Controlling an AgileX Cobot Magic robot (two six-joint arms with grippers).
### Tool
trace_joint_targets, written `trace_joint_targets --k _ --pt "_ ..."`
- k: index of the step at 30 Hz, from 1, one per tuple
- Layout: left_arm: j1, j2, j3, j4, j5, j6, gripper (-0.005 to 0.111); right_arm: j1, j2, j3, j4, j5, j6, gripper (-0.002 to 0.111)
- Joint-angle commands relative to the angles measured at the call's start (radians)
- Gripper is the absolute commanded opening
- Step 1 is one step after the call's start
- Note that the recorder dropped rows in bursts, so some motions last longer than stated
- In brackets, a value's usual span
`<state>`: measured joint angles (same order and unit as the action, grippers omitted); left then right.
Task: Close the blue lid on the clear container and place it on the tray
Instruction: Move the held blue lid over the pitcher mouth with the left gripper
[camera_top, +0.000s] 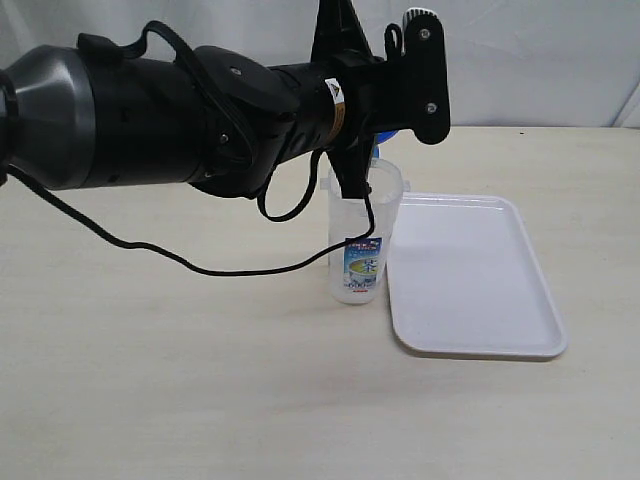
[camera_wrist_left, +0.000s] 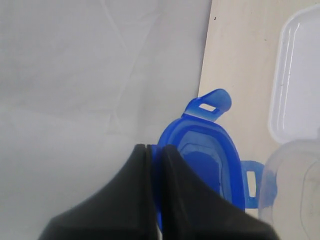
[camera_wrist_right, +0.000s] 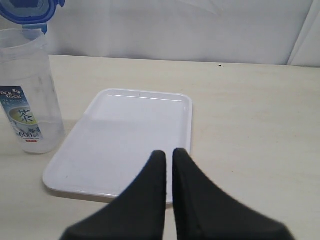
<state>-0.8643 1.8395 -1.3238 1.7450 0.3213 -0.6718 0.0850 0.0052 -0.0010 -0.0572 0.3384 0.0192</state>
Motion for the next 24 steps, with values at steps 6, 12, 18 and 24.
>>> trace_joint_targets --k 6,12,18,24 --pt "-0.009 -0.009 0.021 -0.001 0.008 0.024 0.000 -0.003 -0.005 0.001 -0.010 -0.001 0.003 0.005" --pt "-0.009 -0.009 0.021 -0.001 0.012 0.047 0.000 -0.003 -0.005 0.001 -0.010 -0.001 0.003 0.005" --pt "-0.009 -0.009 0.021 -0.001 0.032 0.061 0.000 -0.003 -0.005 0.001 -0.010 -0.001 0.003 0.005" --pt "-0.009 -0.009 0.019 -0.001 0.033 0.065 0.000 -0.003 -0.005 0.001 -0.010 -0.001 0.003 0.005"
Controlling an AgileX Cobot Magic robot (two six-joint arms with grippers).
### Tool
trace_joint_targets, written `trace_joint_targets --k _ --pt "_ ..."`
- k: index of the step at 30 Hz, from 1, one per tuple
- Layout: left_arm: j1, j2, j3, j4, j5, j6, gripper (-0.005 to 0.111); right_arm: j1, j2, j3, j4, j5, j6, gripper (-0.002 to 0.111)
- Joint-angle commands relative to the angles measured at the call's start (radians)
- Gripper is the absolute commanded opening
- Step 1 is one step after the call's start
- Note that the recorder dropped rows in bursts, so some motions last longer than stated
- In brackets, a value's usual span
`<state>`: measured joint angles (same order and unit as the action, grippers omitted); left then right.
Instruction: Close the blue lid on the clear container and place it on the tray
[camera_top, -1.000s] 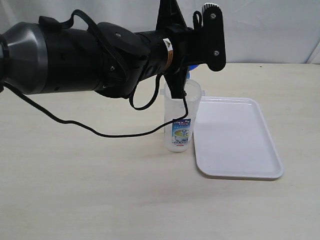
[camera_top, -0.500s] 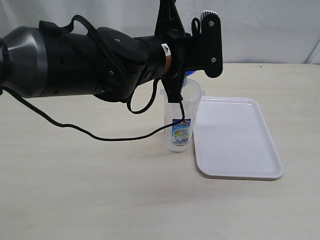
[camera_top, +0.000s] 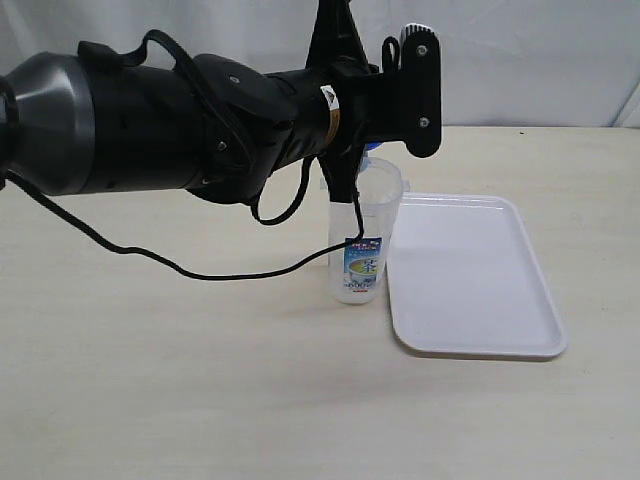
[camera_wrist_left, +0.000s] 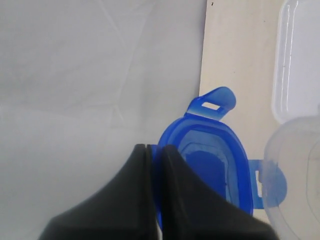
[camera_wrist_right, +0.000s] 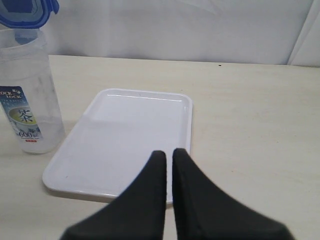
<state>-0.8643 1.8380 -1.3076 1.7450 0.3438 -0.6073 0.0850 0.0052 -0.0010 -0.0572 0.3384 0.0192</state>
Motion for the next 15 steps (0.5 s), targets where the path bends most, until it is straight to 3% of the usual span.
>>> trace_joint_targets --k 1,15 --pt "-0.009 -0.007 0.002 -0.001 0.002 0.001 0.000 -0.003 -0.005 0.001 -0.010 -0.001 0.003 0.005" --pt "-0.009 -0.007 -0.033 -0.001 -0.021 -0.027 0.000 -0.003 -0.005 0.001 -0.010 -0.001 0.003 0.005"
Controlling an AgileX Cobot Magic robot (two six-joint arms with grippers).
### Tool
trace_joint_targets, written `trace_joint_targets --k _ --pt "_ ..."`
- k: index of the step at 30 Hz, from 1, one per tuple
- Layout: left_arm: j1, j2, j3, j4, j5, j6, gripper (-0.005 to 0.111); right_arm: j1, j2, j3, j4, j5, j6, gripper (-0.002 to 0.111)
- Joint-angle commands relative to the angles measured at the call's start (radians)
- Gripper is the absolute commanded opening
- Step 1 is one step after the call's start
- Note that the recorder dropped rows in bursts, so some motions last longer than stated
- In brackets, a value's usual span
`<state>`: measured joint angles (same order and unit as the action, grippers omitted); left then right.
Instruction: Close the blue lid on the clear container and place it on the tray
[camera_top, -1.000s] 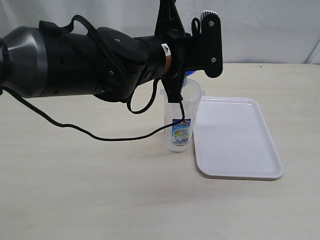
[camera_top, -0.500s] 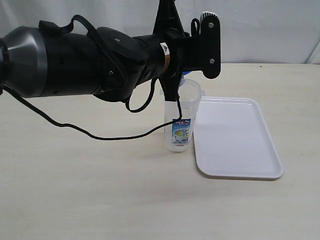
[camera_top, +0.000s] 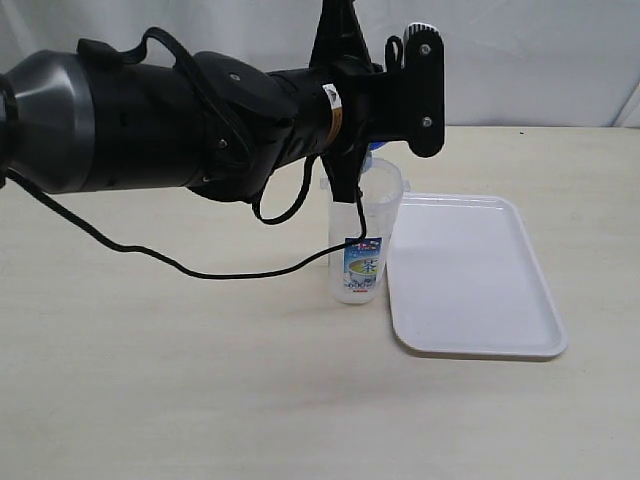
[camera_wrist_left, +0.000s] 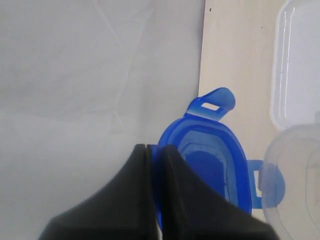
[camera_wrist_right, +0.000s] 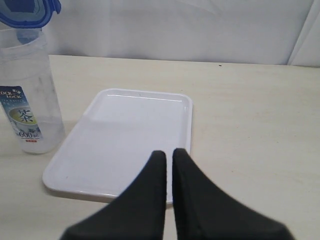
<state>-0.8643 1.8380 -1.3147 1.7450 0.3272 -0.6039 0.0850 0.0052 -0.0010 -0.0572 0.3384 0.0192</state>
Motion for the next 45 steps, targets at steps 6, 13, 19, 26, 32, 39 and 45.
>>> trace_joint_targets --k 6,13,19,26,32,39,45 --pt "-0.009 -0.007 -0.026 -0.001 -0.010 -0.029 0.000 -0.003 -0.005 0.001 -0.010 -0.001 0.003 0.005" --pt "-0.014 -0.007 -0.026 -0.001 -0.031 -0.029 0.000 -0.003 -0.005 0.001 -0.010 -0.001 0.003 0.005" --pt "-0.041 -0.016 -0.005 -0.001 0.021 -0.022 0.000 -0.003 -0.005 0.001 -0.010 -0.001 0.003 0.005" --pt "-0.043 -0.023 0.045 -0.001 0.037 -0.017 0.000 -0.003 -0.005 0.001 -0.010 -0.001 0.003 0.005" --pt "-0.043 -0.031 0.045 -0.001 0.037 -0.020 0.000 -0.003 -0.005 0.001 -0.010 -0.001 0.003 0.005" --pt "-0.043 -0.067 0.045 -0.001 0.045 -0.020 0.000 -0.003 -0.005 0.001 -0.010 -0.001 0.003 0.005" --pt "-0.043 -0.081 0.045 -0.001 0.030 -0.025 0.000 -0.003 -0.005 0.001 -0.010 -0.001 0.003 0.005"
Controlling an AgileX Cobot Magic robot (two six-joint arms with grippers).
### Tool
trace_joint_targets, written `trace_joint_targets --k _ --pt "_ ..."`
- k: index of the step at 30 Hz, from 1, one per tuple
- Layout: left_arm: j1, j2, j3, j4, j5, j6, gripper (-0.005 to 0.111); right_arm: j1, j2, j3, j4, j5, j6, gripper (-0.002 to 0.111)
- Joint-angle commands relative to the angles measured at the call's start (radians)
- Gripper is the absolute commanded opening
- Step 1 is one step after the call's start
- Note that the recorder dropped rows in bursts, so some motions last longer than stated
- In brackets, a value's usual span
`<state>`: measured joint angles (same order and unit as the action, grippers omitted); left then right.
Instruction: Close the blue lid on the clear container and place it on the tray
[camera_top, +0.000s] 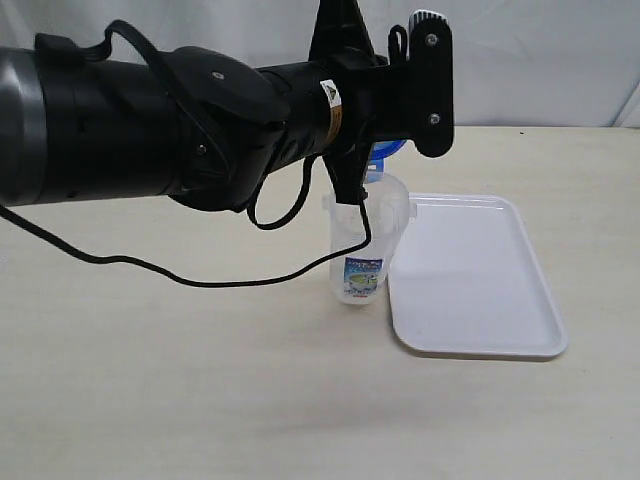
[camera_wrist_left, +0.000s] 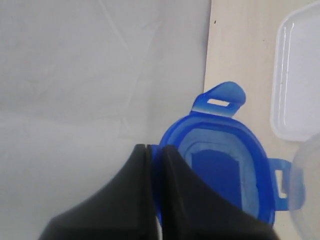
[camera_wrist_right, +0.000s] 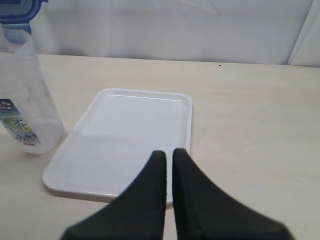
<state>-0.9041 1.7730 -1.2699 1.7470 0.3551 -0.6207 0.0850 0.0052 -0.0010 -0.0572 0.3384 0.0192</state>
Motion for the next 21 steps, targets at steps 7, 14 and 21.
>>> trace_joint_targets --k 7,14,21 --pt "0.072 0.051 0.000 -0.066 -0.025 -0.061 0.000 -0.003 -0.005 0.001 -0.010 -0.001 0.003 0.005" --pt "0.178 0.097 -0.023 -0.003 -0.053 -0.301 0.000 -0.003 -0.005 0.001 -0.010 -0.001 0.003 0.005" --pt "0.178 0.093 -0.107 -0.003 -0.048 -0.297 0.000 -0.003 -0.005 0.001 -0.010 -0.001 0.003 0.005"
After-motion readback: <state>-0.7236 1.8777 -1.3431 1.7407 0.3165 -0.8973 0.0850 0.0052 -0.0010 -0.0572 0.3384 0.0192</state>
